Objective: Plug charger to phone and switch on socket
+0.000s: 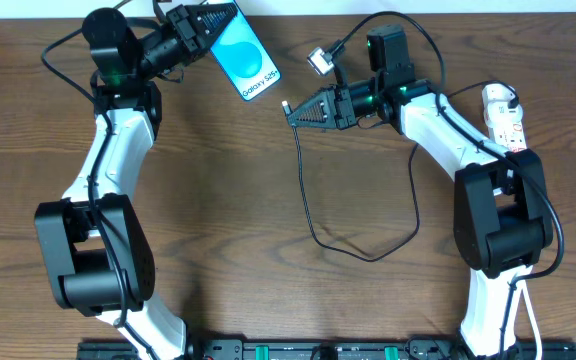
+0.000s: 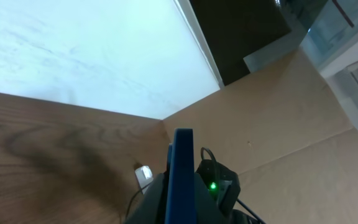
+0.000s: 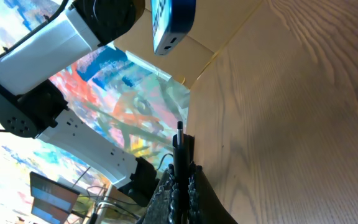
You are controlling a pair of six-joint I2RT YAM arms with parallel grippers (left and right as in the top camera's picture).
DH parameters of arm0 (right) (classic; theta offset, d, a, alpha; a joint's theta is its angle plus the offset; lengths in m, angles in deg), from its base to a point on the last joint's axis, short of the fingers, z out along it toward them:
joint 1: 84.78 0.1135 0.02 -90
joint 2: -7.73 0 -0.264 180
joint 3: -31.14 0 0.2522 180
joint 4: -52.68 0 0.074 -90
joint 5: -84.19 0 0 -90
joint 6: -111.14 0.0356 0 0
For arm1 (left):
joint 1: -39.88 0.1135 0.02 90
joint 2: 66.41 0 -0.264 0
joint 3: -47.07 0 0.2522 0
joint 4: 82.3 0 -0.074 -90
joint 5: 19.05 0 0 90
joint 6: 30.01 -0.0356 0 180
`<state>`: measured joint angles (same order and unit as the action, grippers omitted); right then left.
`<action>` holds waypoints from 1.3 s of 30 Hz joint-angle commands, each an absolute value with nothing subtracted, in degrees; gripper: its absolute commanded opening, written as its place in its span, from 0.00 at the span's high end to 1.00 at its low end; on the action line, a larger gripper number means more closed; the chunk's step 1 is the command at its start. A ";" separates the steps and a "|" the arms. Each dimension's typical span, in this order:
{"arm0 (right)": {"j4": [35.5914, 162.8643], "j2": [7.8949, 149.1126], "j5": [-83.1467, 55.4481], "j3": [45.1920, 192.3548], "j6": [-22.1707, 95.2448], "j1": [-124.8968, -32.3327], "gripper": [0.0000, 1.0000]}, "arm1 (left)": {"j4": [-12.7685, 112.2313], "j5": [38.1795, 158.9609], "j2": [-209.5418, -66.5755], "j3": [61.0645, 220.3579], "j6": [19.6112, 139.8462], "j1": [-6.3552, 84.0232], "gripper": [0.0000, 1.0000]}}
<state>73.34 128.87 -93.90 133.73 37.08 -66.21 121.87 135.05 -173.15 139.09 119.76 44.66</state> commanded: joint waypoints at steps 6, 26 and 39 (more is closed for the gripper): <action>70.02 128.92 -95.32 134.46 41.08 -65.31 0.99 | 122.59 137.78 -171.95 139.66 120.48 44.11 0.93; 65.75 128.92 -95.34 134.46 45.59 -62.60 0.99 | 122.59 140.73 -171.95 139.66 120.46 44.02 0.93; 62.30 128.92 -95.34 134.46 48.56 -61.95 0.99 | 120.67 141.45 -171.97 139.66 120.46 44.02 0.93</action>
